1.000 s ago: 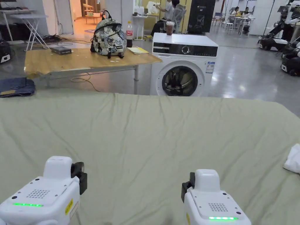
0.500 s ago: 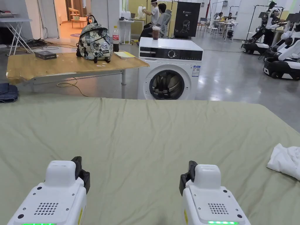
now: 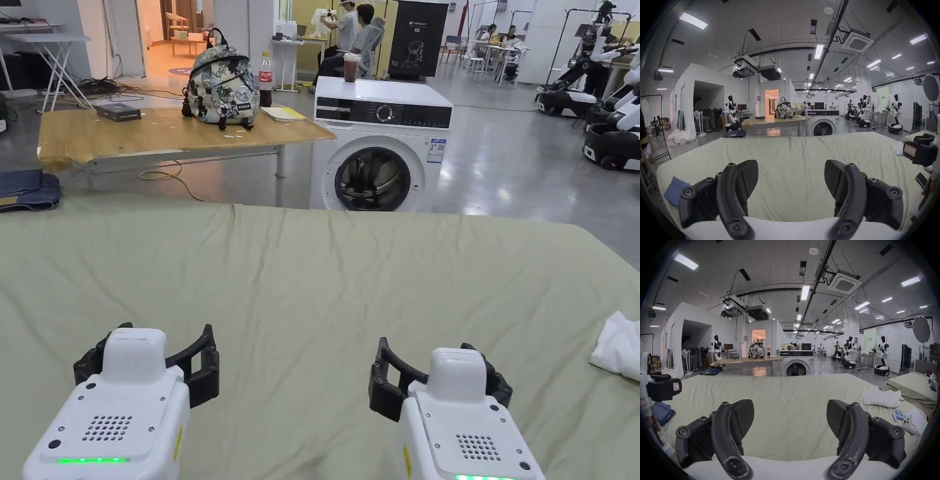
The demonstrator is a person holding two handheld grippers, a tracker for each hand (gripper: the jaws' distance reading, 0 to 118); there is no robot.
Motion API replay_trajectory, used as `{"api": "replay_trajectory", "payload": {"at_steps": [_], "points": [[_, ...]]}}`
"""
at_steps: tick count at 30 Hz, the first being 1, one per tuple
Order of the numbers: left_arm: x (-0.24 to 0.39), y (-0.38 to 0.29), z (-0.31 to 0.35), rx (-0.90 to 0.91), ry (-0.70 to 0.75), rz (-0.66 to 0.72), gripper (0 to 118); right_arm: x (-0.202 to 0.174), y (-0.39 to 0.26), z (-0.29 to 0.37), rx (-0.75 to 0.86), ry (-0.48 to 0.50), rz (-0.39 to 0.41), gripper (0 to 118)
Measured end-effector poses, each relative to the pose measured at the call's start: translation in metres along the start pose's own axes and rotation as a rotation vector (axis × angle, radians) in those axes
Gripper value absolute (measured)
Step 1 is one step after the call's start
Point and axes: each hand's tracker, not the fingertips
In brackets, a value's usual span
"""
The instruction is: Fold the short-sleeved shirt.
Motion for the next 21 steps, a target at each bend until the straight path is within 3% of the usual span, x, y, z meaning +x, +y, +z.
{"api": "replay_trajectory", "payload": {"at_steps": [8,11,17,21], "points": [[0.000,0.006,-0.002,0.019,-0.005,-0.005,85,0.003,0.009,-0.001,0.022,-0.024,-0.010,97],[-0.001,0.007,-0.003,0.018,-0.019,0.000,85,0.007,0.011,-0.003,0.016,0.024,-0.038,97],[-0.002,0.008,-0.005,0.017,-0.046,0.005,85,0.001,0.012,-0.009,-0.005,-0.014,-0.006,97],[-0.002,0.005,-0.008,0.011,-0.048,-0.001,85,0.005,0.014,-0.013,-0.031,0.018,-0.093,97]]}}
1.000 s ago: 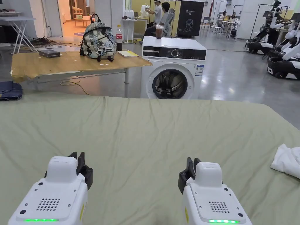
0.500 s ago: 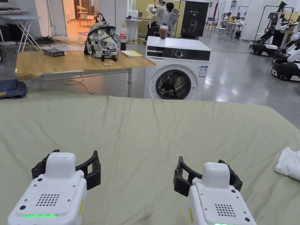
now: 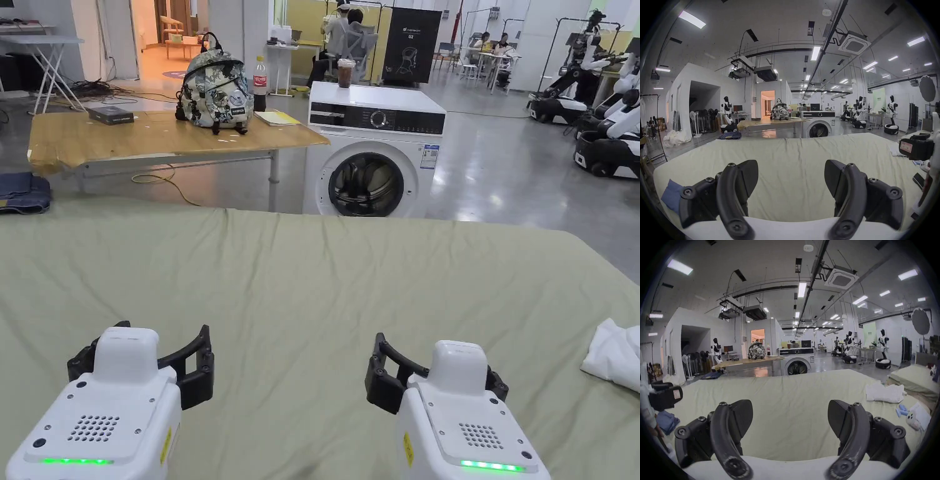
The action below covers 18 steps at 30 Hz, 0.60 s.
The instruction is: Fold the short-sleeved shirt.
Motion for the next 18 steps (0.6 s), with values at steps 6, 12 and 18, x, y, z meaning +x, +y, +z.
{"api": "replay_trajectory", "payload": {"at_steps": [6,12,18], "points": [[-0.002,-0.002,-0.005,-0.023,0.025,0.026,85,-0.001,0.004,-0.004,-0.031,-0.046,-0.021,97],[-0.009,-0.006,-0.009,-0.035,-0.009,0.078,85,-0.002,0.006,-0.004,-0.059,-0.046,-0.073,97],[-0.013,-0.005,-0.013,-0.068,-0.032,0.124,85,-0.008,0.013,-0.014,-0.156,-0.102,-0.089,97]]}}
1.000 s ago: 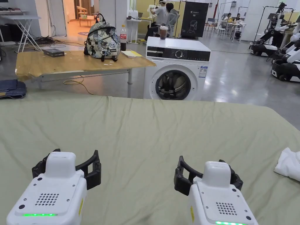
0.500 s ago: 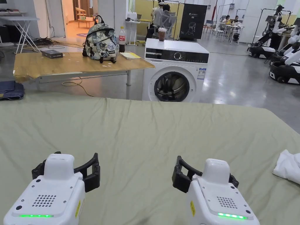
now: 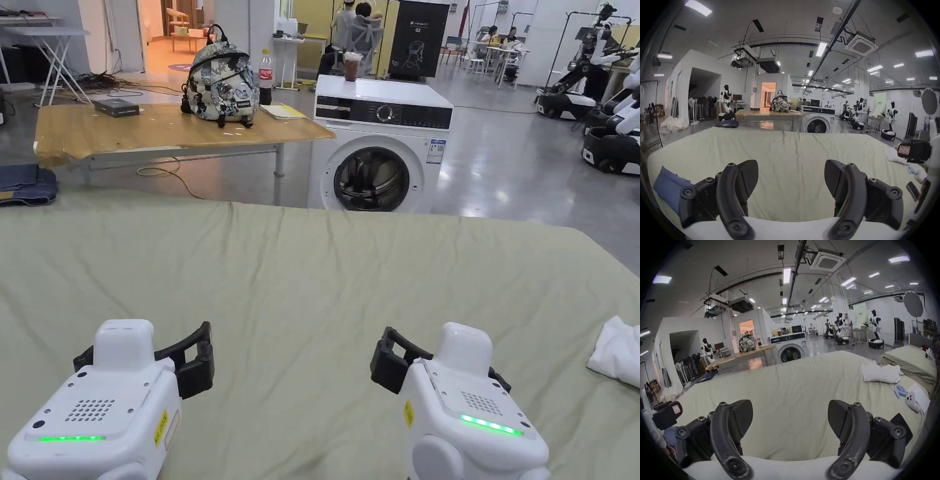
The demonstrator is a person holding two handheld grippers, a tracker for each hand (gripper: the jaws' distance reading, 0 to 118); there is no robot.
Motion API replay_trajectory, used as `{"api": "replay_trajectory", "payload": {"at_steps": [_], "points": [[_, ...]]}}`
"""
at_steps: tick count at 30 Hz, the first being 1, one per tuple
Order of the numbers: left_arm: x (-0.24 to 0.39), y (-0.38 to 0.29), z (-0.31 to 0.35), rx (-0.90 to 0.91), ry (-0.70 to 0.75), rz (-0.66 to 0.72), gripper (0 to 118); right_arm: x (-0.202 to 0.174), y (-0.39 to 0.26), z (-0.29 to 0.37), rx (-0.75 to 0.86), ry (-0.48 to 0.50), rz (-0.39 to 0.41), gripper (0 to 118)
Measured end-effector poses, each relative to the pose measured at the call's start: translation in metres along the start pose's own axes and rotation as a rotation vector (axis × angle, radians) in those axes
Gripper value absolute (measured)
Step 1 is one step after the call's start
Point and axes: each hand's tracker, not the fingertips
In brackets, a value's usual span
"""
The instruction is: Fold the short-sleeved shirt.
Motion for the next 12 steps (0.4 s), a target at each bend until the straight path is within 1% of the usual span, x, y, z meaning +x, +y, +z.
{"api": "replay_trajectory", "payload": {"at_steps": [3,6,11,12], "points": [[0.0002,0.0004,-0.0008,0.004,-0.005,-0.001,85,-0.0013,0.0016,-0.0044,-0.022,-0.011,-0.004,97],[0.0033,0.0012,-0.0014,-0.002,0.008,-0.047,85,-0.0001,0.0004,-0.0045,-0.010,0.004,-0.012,97],[0.0026,0.0014,-0.0010,-0.004,0.014,-0.069,85,-0.0009,-0.0023,-0.0059,0.001,-0.017,0.038,97],[0.0017,0.0011,-0.0004,-0.004,0.017,-0.069,85,0.0002,-0.0020,-0.0059,-0.002,-0.013,0.030,97]]}}
